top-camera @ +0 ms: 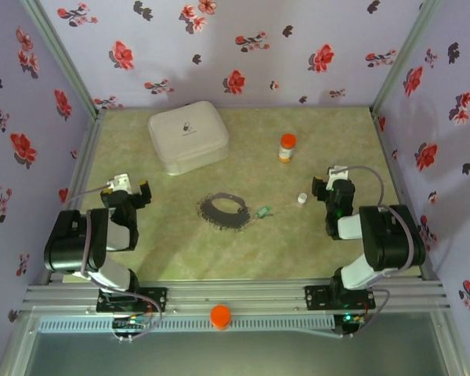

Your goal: Put the keys on the keyring

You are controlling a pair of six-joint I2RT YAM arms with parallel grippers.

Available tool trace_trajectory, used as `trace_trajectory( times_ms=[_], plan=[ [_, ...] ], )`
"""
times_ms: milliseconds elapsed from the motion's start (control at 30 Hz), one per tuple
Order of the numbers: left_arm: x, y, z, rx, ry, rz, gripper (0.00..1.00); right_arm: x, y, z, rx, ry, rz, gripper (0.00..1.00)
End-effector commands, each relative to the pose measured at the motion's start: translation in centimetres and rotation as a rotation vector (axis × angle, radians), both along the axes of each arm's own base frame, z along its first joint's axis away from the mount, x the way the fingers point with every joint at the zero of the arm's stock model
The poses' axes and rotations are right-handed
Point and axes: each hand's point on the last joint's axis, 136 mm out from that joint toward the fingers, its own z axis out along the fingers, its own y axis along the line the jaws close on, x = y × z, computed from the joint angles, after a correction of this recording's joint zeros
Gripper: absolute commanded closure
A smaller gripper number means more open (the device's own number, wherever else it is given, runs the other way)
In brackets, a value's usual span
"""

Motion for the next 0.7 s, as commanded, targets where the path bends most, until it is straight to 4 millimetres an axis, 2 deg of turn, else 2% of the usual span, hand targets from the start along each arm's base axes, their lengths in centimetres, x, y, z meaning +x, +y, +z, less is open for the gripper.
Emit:
trace_trajectory(
  times_ms=[0,67,333,567,667],
  plan=[
    [0.1,0.4,2.5,-0.019,-0.126,0.017,0.0,1.7,-1.4,2.0,0.047,-0.022,-0.093,0.3],
    [-0.4,0.2,2.7,-0.021,-0.147,0.002,0.0,2.0,-2.1,2.0,0.102,-0.061,-0.09,0.28],
    [0.0,0.0,2.7,-0.017,-0.144,-0.008,0.0,2.0,-2.0,2.0,0.1,-0.05,-0.084,0.27],
    [3.0,-1.2,2.1,0.003,-0.015,-0.071,0.0,1.9,-2.0,1.9,0.102,-0.044,-0.083,0.25],
    [2.1,-1.3,2.1,0.007,-0.05,-0.077,0.0,1.9,-2.0,1.9,0.101,-0.045,-0.083,0.23]
  ],
)
